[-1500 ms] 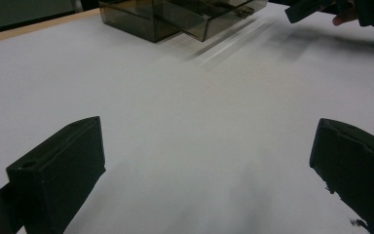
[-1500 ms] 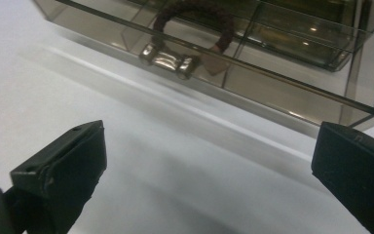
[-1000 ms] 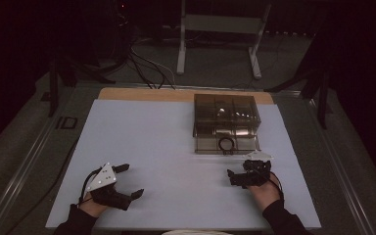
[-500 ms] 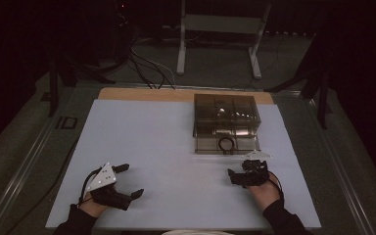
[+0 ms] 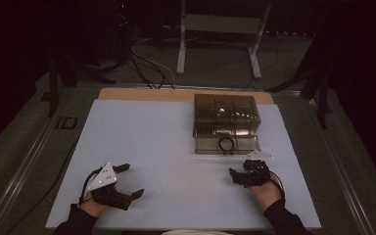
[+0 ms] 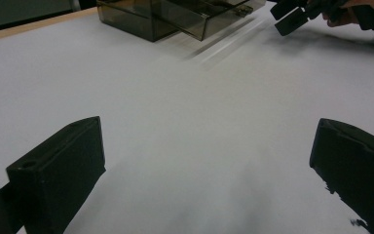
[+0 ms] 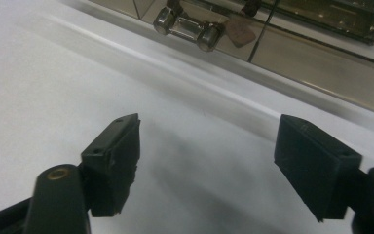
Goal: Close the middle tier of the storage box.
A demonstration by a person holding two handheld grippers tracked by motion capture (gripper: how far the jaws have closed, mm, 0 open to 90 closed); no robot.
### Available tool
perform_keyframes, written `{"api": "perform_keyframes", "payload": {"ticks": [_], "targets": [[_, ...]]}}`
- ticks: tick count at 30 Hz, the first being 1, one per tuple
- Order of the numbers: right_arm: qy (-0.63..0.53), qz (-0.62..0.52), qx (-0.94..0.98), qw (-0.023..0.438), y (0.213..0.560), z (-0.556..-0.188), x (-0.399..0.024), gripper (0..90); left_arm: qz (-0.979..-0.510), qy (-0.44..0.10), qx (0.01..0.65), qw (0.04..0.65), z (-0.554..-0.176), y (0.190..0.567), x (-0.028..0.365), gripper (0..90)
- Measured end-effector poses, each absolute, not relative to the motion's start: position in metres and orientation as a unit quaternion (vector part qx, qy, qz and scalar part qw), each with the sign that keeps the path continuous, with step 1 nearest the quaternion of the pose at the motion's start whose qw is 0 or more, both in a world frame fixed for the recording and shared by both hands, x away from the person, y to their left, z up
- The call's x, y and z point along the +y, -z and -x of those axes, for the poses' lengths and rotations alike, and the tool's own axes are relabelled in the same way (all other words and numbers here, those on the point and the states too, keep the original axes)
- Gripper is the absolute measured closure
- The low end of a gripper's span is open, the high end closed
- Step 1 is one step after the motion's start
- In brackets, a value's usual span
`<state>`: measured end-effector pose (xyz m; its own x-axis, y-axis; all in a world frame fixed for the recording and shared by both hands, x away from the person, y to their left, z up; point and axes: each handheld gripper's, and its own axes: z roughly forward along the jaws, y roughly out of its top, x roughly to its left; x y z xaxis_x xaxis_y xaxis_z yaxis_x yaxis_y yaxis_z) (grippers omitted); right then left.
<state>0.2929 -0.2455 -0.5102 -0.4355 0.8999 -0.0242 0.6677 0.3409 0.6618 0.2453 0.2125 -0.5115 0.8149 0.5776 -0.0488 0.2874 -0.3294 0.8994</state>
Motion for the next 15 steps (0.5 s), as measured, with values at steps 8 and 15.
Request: {"api": "perform_keyframes", "payload": {"ticks": [8,15], "targets": [[-0.293,-0.495,0.794,0.195,0.5097,-0.2922,-0.2451,35.9,-0.803,-0.141,0.270,0.513,-0.2456,0.5115,0.2122,0.9],[-0.281,-0.500,0.795,0.196,0.5100,-0.2917,-0.2443,48.5,-0.803,-0.140,0.269,0.512,-0.2456,0.5113,0.2118,0.9]]}}
